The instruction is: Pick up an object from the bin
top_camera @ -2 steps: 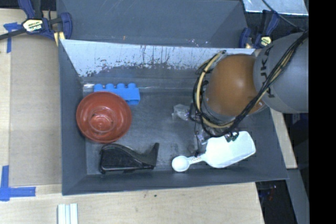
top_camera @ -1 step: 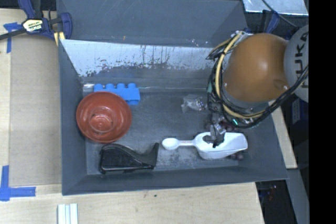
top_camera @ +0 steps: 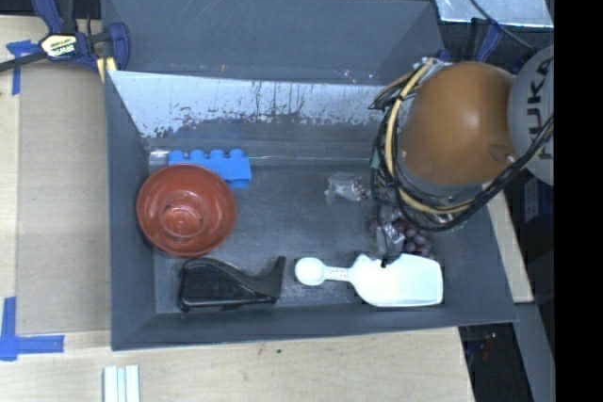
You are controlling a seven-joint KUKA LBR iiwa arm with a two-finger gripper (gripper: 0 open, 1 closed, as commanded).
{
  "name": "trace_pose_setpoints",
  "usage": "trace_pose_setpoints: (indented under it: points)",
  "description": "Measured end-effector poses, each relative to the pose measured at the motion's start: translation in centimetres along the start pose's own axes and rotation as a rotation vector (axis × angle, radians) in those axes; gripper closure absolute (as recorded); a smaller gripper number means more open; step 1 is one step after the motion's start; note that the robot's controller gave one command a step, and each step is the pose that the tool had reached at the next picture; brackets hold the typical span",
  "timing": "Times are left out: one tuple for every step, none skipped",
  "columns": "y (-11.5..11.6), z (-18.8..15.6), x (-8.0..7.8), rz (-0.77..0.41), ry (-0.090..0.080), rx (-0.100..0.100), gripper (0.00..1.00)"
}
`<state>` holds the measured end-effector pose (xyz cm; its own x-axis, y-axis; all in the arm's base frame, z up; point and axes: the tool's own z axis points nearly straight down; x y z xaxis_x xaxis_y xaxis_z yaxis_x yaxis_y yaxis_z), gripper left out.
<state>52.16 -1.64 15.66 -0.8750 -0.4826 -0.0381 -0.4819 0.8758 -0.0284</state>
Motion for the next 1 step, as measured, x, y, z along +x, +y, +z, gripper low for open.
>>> trace_pose_setpoints:
  points:
    - [0.38,6.96,0.57,0.227,-0.001,0.000,0.00]
